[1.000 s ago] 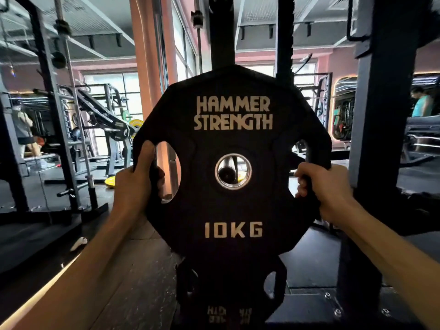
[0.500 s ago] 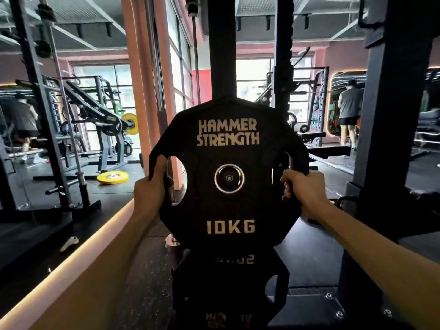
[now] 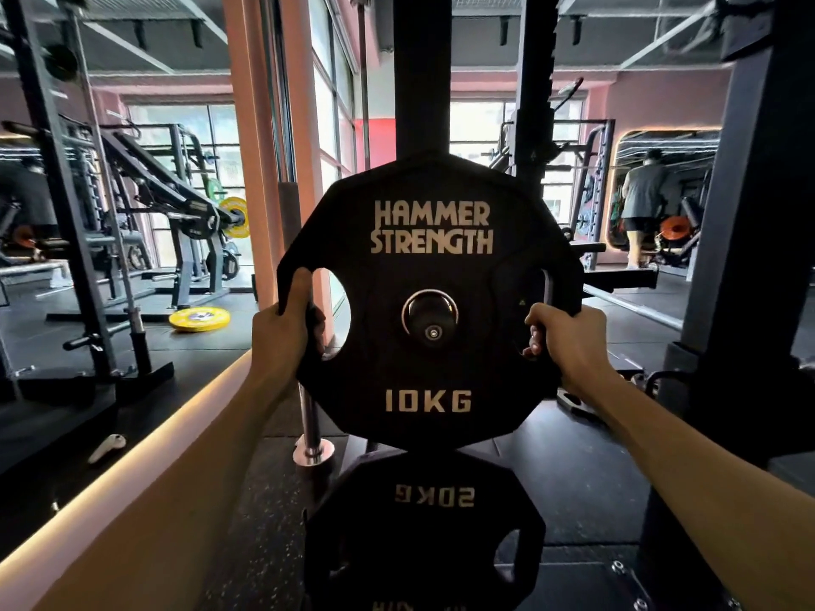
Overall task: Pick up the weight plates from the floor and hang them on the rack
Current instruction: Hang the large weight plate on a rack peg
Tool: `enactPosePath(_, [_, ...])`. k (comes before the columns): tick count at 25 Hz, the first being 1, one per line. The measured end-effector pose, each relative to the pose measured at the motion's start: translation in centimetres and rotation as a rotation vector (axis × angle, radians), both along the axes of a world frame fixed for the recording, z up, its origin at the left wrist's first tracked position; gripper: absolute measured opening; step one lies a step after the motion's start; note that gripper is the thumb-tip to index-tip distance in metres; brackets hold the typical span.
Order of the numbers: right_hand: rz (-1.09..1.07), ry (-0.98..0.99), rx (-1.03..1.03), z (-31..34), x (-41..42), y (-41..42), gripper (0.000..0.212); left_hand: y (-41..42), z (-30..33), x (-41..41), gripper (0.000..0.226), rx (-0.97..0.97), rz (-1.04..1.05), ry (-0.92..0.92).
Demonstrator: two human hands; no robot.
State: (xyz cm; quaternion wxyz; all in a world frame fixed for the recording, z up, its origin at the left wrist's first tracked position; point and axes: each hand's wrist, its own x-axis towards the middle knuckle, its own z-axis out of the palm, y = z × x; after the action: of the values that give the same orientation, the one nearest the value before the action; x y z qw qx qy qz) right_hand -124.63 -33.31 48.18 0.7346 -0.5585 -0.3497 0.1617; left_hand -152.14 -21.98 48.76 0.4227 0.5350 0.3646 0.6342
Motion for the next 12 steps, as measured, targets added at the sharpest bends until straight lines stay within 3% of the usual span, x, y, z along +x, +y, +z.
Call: enactPosePath(12, [-0.033,-0.037,-0.020,0.2,2.4,6.3,0.006,6.5,-0.3,3.0,0.063,0.016,-0.033,-0.040])
